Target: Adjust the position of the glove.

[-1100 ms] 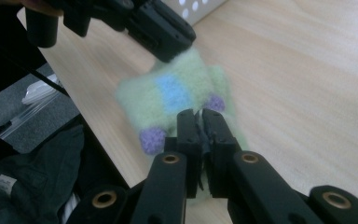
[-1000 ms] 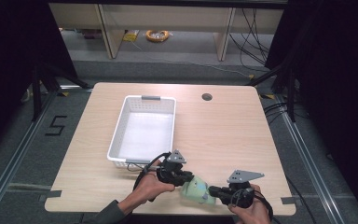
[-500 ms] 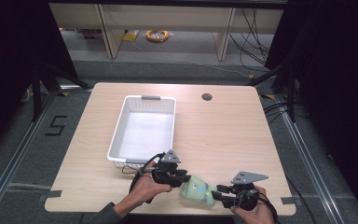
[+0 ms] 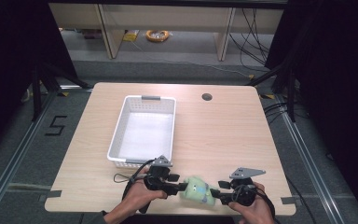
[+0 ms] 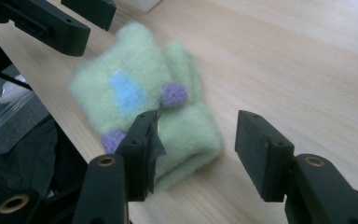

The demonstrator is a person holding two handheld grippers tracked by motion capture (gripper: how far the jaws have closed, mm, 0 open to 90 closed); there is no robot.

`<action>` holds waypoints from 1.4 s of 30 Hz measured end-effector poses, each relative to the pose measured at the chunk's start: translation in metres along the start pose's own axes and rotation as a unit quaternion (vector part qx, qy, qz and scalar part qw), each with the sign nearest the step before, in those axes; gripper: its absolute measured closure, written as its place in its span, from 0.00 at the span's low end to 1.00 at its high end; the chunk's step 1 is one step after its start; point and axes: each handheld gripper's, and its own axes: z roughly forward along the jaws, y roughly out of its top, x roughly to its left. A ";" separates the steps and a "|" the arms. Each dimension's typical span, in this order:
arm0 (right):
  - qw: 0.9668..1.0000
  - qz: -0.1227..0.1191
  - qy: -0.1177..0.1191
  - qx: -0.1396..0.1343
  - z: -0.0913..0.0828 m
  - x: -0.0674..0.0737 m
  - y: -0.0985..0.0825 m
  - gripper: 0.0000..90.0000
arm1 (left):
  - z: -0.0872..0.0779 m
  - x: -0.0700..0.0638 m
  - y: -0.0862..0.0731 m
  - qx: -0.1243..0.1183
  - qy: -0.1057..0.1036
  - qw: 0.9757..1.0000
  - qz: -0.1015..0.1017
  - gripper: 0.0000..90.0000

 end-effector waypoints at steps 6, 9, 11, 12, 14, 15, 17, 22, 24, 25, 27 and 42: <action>1.000 0.001 0.001 0.027 0.011 -0.004 -0.001 0.56 | 0.016 0.006 -0.004 0.032 0.000 0.999 -0.012 0.53; 0.999 0.013 0.010 0.038 0.013 -0.006 -0.001 0.56 | 0.022 0.008 -0.007 0.040 0.007 0.999 -0.021 0.54; 0.999 0.015 0.011 0.036 0.016 -0.007 -0.001 0.57 | 0.023 0.007 -0.007 0.043 0.003 0.999 -0.022 0.57; 0.999 0.016 0.012 0.042 0.016 -0.008 -0.001 0.57 | 0.023 0.006 -0.008 0.045 0.004 0.999 -0.021 0.58; 0.999 0.019 0.014 0.040 0.017 -0.009 -0.001 0.57 | 0.024 0.006 -0.008 0.043 -0.004 0.999 -0.018 0.60; 0.998 0.038 0.029 0.048 0.018 -0.010 0.000 0.59 | 0.024 0.005 -0.008 0.046 0.004 0.999 -0.014 0.62; 0.998 0.028 0.028 0.044 0.019 -0.012 -0.001 0.59 | 0.025 0.005 -0.009 0.049 0.000 0.999 -0.016 0.63; 0.996 0.056 0.048 0.049 0.021 -0.014 -0.002 0.60 | 0.027 0.005 -0.011 0.057 -0.005 0.998 -0.021 0.65; 0.996 0.057 0.055 0.043 0.022 -0.018 -0.004 0.63 | 0.029 0.005 -0.013 0.058 -0.013 0.998 -0.024 0.66; 0.996 0.057 0.056 0.040 0.023 -0.018 -0.004 0.63 | 0.030 0.005 -0.013 0.057 -0.014 0.998 -0.025 0.68; 0.996 0.057 0.060 0.041 0.023 -0.018 -0.004 0.65 | 0.031 0.005 -0.014 0.047 -0.022 0.998 -0.029 0.71; 0.996 0.026 0.084 0.014 0.019 -0.014 -0.005 0.82 | 0.025 0.001 -0.015 0.019 -0.030 0.999 -0.030 0.84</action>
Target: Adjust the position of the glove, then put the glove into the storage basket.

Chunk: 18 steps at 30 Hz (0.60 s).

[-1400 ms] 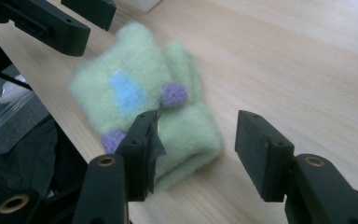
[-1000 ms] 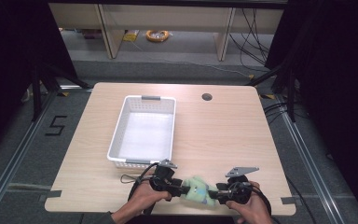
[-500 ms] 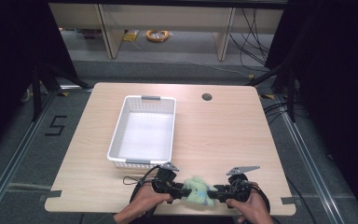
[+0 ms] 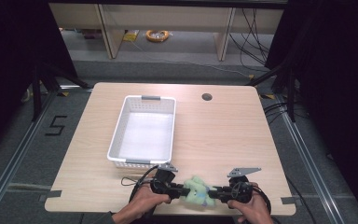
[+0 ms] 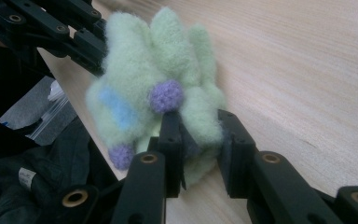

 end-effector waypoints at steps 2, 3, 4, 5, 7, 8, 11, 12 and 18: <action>1.000 0.003 0.004 -0.002 0.000 0.001 0.000 0.82 | -0.005 0.000 0.002 0.025 0.010 1.000 0.009 0.84; 1.000 0.007 0.004 -0.002 0.000 0.002 0.000 0.82 | -0.004 0.000 0.001 0.011 0.000 1.000 0.006 0.84; 1.000 -0.005 -0.006 -0.004 -0.001 0.001 0.000 0.82 | -0.003 -0.001 0.000 -0.001 0.000 1.000 0.004 0.84; 1.000 -0.005 -0.006 -0.004 -0.001 0.001 0.000 0.82 | -0.003 -0.001 0.000 -0.001 0.000 1.000 0.004 0.84; 1.000 -0.003 -0.006 -0.005 -0.002 0.002 0.000 0.82 | -0.006 -0.002 0.001 0.011 0.003 1.000 0.005 0.84; 1.000 -0.004 -0.008 -0.005 -0.002 0.003 0.001 0.82 | -0.009 -0.002 0.002 0.020 0.011 1.000 0.014 0.84; 1.000 -0.001 -0.006 -0.007 -0.002 0.006 0.002 0.82 | -0.009 -0.003 0.001 0.005 -0.003 1.000 0.014 0.84; 1.000 -0.001 -0.006 -0.007 -0.002 0.006 0.002 0.82 | -0.009 -0.003 0.001 0.005 -0.003 1.000 0.014 0.84; 1.000 0.004 -0.006 -0.009 -0.005 0.008 0.003 0.82 | -0.013 -0.004 0.002 0.001 -0.005 1.000 0.018 0.84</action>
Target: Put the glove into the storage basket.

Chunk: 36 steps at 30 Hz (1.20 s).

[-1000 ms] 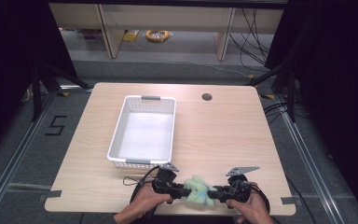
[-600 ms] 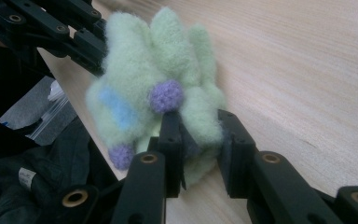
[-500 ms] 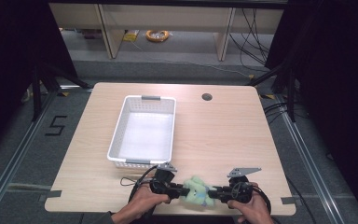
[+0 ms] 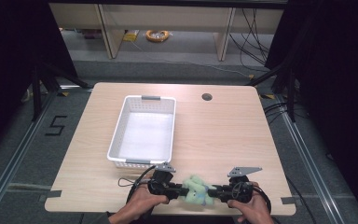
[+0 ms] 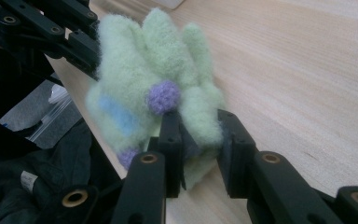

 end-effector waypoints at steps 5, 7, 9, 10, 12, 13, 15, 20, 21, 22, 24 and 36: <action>1.000 -0.013 0.006 -0.002 -0.002 0.001 0.003 0.82 | -0.003 -0.002 0.001 -0.003 0.003 1.000 0.004 0.84; 1.000 -0.010 0.007 -0.006 -0.003 0.001 0.004 0.82 | -0.004 -0.002 0.002 -0.001 0.000 1.000 0.003 0.84; 1.000 -0.013 0.013 -0.007 -0.005 0.002 0.007 0.82 | -0.006 -0.003 0.003 -0.006 0.001 1.000 0.005 0.83; 1.000 -0.025 0.004 -0.007 -0.006 0.002 0.008 0.82 | -0.009 -0.004 0.004 -0.010 0.002 1.000 0.006 0.83; 1.000 -0.016 0.013 -0.011 -0.006 0.004 0.009 0.82 | -0.010 -0.005 0.005 -0.012 0.001 1.000 0.010 0.83; 1.000 -0.019 0.002 -0.014 -0.009 0.007 0.012 0.82 | -0.013 -0.006 0.006 -0.016 0.001 1.000 0.010 0.83; 0.999 -0.029 0.005 -0.015 -0.012 0.007 0.016 0.82 | -0.019 -0.008 0.009 -0.023 0.001 1.000 0.016 0.83; 0.999 -0.036 0.009 -0.026 -0.017 0.013 0.022 0.82 | -0.027 -0.009 0.011 -0.031 0.002 0.999 0.020 0.83; 0.999 -0.020 0.013 -0.022 -0.017 0.017 0.024 0.82 | -0.031 -0.008 0.013 -0.036 -0.001 0.999 0.018 0.83; 0.999 -0.020 0.013 -0.022 -0.017 0.017 0.024 0.82 | -0.031 -0.008 0.013 -0.036 -0.001 0.999 0.018 0.83; 0.999 -0.036 0.013 -0.026 -0.016 0.018 0.029 0.82 | -0.037 -0.007 0.016 -0.039 0.005 0.999 0.023 0.83; 0.996 -0.073 0.022 -0.040 -0.017 0.033 0.084 0.82 | -0.083 0.002 0.036 -0.058 0.024 0.998 0.021 0.83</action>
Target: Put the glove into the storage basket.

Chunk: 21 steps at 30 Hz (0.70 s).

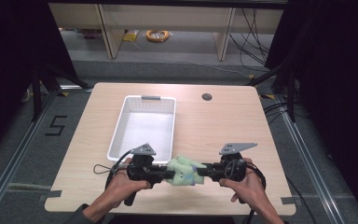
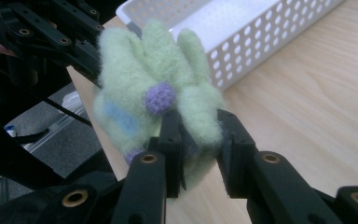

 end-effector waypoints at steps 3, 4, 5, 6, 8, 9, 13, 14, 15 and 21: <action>1.000 -0.002 0.006 0.005 0.003 0.001 0.009 0.82 | -0.008 0.004 0.004 -0.002 0.000 1.000 0.001 0.83; 1.000 -0.002 0.003 0.010 0.008 0.003 0.020 0.82 | -0.014 0.007 0.007 -0.003 0.010 1.000 0.001 0.83; 1.000 -0.002 0.009 0.016 0.009 0.003 0.025 0.82 | -0.018 0.009 0.009 -0.002 0.011 1.000 0.001 0.83; 1.000 0.004 0.007 0.017 0.010 0.005 0.030 0.82 | -0.018 0.009 0.009 -0.002 0.011 1.000 0.001 0.83; 1.000 -0.005 0.009 0.016 0.013 0.005 0.036 0.82 | -0.025 0.013 0.012 -0.006 0.016 1.000 -0.003 0.83; 1.000 -0.010 0.007 0.020 0.014 0.005 0.041 0.82 | -0.028 0.016 0.014 -0.008 0.022 1.000 -0.004 0.83; 0.999 -0.017 0.009 0.028 0.023 0.008 0.061 0.82 | -0.038 0.031 0.017 -0.012 0.026 0.999 -0.019 0.83; 0.999 -0.025 0.008 0.031 0.031 0.008 0.070 0.82 | -0.040 0.034 0.018 -0.011 0.027 0.999 -0.024 0.83; 0.999 -0.025 0.008 0.031 0.031 0.008 0.070 0.82 | -0.041 0.036 0.018 -0.011 0.028 0.999 -0.025 0.83; 0.998 -0.041 0.011 0.046 0.055 0.005 0.098 0.82 | -0.054 0.062 0.021 -0.011 0.046 0.998 -0.052 0.83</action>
